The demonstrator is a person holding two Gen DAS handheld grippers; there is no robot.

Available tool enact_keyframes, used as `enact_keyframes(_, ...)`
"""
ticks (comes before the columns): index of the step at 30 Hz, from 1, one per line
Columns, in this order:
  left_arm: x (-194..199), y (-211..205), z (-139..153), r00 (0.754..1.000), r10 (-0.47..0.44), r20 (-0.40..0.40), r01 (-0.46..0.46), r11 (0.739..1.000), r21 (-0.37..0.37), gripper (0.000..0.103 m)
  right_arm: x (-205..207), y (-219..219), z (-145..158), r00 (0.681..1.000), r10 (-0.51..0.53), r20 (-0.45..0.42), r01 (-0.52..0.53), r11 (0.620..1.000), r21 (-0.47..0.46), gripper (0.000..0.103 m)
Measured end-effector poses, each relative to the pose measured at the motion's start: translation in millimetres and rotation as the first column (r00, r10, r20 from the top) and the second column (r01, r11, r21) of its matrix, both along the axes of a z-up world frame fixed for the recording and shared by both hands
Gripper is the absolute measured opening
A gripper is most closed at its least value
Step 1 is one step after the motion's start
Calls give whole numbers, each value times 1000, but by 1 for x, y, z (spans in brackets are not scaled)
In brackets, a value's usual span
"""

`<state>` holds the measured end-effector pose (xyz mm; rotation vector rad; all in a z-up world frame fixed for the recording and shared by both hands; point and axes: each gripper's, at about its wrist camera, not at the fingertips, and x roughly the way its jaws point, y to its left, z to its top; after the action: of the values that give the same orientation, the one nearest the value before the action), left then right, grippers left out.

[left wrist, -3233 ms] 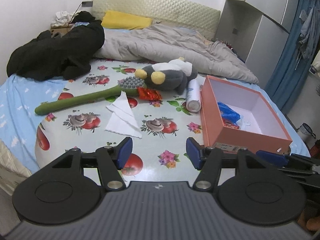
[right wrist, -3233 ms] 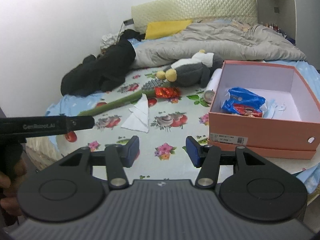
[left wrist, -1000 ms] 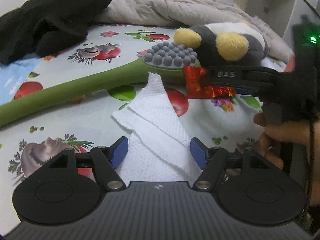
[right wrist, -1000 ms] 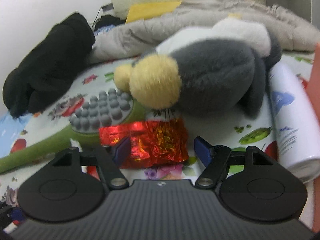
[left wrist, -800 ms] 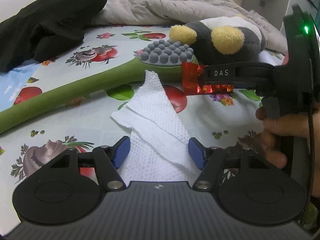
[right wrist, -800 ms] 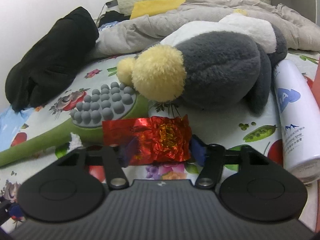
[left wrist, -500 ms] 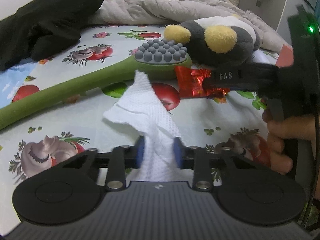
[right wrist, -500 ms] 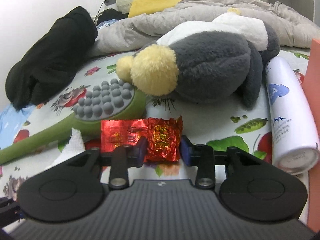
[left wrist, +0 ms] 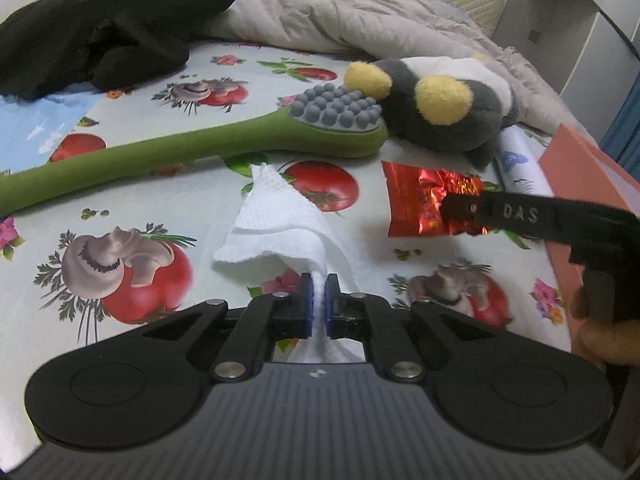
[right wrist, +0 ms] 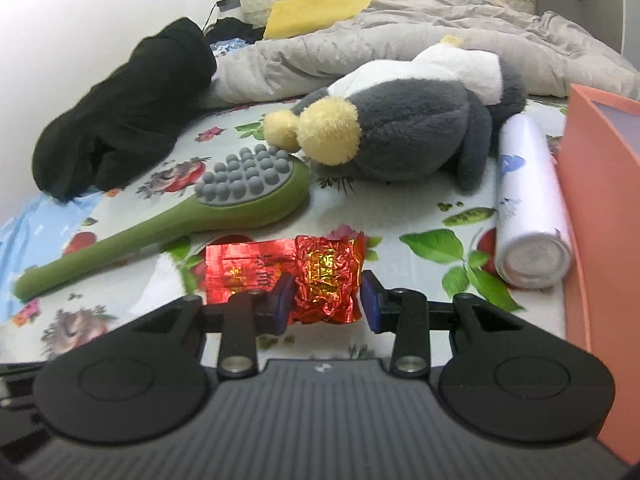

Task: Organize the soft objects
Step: 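Lift the tissue and red candy bag and carry both over the pink box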

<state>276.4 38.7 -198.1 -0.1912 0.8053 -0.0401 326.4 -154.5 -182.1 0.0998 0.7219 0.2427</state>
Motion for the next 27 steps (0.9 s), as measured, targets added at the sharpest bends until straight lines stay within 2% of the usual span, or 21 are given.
enact_keyframes(15, -59, -20, 66, 996, -54, 72, 54, 999, 4, 7, -94, -27, 57, 999, -35, 16, 35, 999, 16, 40)
enact_keyframes(22, -87, -32, 92, 993, -106, 52, 105, 994, 27, 7, -134, -39, 79, 999, -38, 30, 37, 998, 48, 39)
enact_keyframes(27, -106, -41, 112, 990, -123, 74, 119, 991, 56, 7, -154, -45, 91, 999, -29, 41, 28, 999, 33, 39)
